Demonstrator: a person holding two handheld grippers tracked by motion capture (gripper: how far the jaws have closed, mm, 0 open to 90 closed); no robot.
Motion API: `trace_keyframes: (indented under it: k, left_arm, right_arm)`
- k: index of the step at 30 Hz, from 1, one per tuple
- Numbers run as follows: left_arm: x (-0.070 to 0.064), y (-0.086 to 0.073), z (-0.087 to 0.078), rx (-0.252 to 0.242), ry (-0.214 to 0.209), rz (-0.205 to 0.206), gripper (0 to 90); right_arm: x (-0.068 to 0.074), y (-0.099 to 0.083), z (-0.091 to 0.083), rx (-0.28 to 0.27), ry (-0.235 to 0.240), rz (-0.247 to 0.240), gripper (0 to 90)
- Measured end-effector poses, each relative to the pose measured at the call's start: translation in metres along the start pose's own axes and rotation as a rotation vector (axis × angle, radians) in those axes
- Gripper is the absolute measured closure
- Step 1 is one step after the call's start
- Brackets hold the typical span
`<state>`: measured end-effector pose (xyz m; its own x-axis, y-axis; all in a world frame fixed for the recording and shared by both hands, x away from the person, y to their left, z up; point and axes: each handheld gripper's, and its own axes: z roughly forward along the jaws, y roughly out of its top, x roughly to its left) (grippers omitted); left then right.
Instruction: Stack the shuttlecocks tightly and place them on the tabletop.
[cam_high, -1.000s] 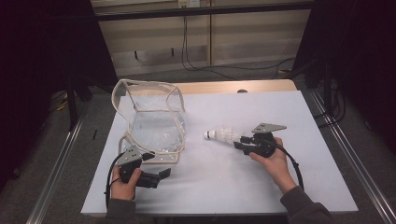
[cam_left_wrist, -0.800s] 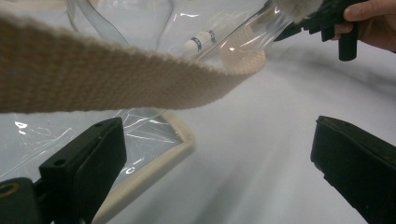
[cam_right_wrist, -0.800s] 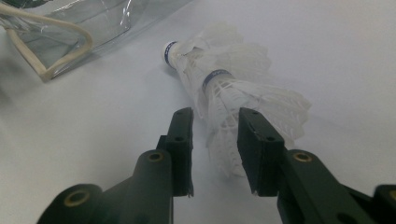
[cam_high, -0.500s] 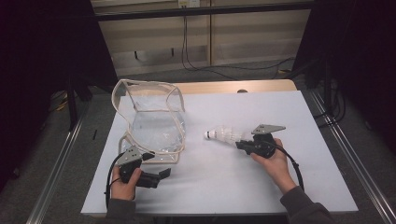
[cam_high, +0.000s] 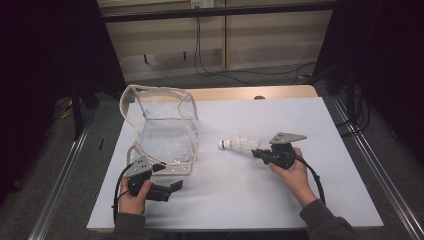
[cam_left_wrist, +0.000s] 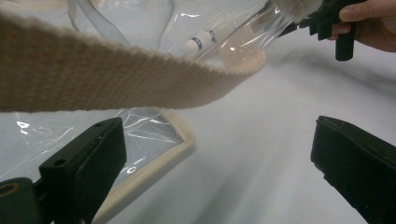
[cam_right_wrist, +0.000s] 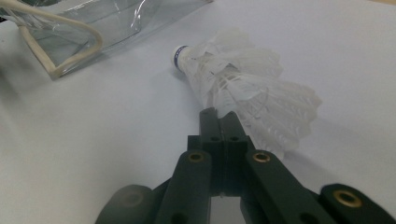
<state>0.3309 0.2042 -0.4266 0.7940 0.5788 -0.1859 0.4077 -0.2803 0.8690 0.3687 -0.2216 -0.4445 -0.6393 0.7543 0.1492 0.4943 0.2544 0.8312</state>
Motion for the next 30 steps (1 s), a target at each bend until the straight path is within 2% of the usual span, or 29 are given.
trace_keyframes:
  k: [13,27,30]
  left_arm:
    - [0.0,0.0,0.0,0.003,0.001,0.002,3.5]
    - [0.0,0.0,0.0,0.004,0.001,0.002,3.5]
    - [0.0,0.0,0.0,0.003,0.001,0.001,3.5]
  right_arm:
    - [0.001,0.002,0.012,0.006,0.001,-0.011,90.0]
    - [0.002,0.001,0.016,0.006,0.013,0.005,89.9]
    - [0.002,0.001,0.016,0.007,0.01,0.009,85.8]
